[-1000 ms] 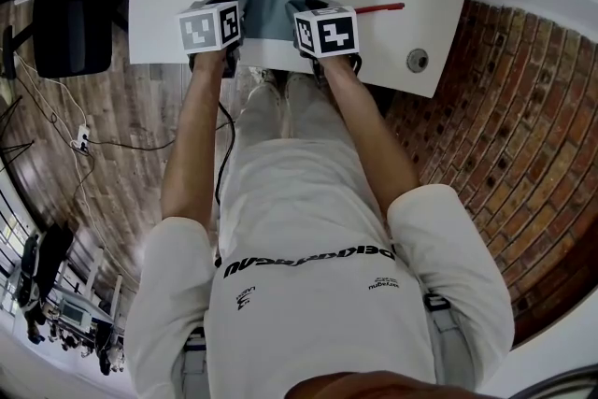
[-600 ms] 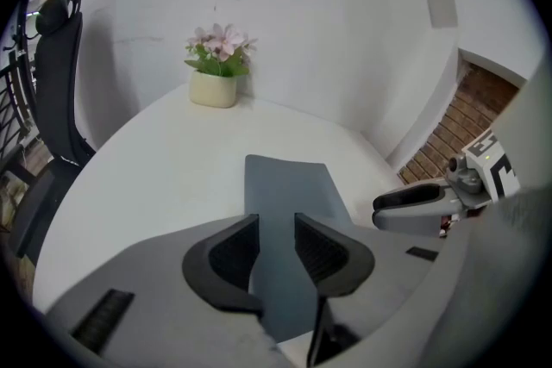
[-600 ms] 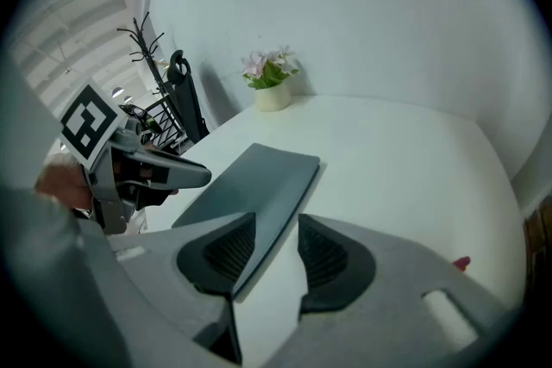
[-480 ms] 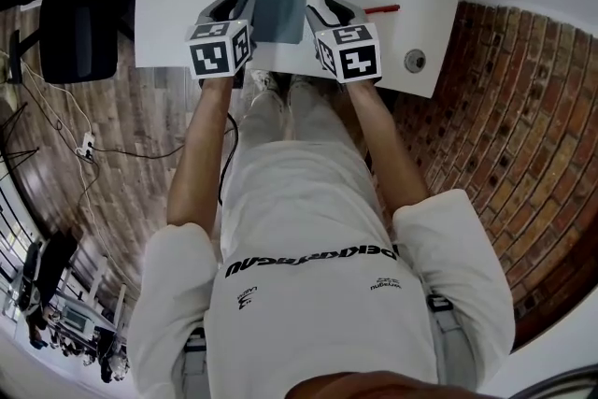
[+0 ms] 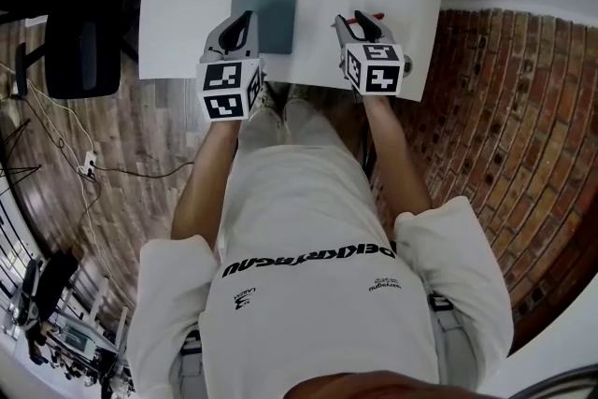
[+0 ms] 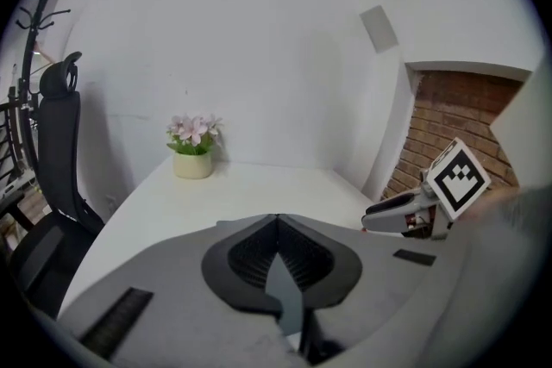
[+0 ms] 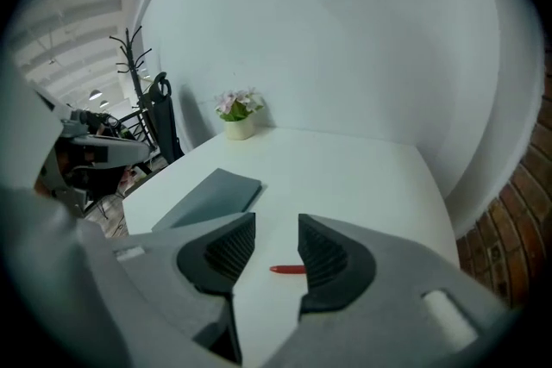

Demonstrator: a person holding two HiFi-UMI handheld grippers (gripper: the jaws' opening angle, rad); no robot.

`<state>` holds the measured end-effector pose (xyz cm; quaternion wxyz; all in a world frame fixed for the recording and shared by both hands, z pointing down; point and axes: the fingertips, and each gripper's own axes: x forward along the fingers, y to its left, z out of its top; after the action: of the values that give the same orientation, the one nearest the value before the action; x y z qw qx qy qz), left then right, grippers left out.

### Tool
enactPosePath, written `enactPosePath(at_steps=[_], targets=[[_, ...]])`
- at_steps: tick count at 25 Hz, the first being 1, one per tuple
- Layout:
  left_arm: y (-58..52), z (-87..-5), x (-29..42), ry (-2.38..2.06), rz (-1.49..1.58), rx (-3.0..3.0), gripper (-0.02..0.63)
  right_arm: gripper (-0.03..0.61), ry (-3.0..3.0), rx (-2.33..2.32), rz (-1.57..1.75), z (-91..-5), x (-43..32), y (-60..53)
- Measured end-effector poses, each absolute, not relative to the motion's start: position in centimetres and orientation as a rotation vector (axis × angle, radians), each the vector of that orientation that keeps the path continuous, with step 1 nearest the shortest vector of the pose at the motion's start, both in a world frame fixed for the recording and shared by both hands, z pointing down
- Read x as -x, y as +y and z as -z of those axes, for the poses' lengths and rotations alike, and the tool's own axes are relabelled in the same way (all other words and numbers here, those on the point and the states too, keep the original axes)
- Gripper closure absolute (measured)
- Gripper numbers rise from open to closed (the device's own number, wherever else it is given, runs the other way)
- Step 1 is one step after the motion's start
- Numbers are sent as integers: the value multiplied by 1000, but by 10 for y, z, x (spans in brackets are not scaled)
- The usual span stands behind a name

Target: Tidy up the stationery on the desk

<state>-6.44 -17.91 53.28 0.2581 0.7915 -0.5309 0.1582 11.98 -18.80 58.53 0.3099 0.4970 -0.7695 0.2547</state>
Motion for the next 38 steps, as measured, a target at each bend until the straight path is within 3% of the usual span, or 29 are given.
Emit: enactPosePath(at_steps=[12,23,31,38], targets=[[-127,-441,46,-1451,-293,-2287,615,425,-1908,-1639,-1193,-588,-188,-172],[-101,-411,41,-1494,-266,-2343,615,425,-1685,-1777,-1740,-622,-201,-165],[-104,-403,31,-1469,-237,-2351,615,426,-1514,-1822,-1935,-650,-198,-168],[-105,-405,34,-1465,-218,-2326,615,436,-1357,-1799,-1904,-673,-202,-173]])
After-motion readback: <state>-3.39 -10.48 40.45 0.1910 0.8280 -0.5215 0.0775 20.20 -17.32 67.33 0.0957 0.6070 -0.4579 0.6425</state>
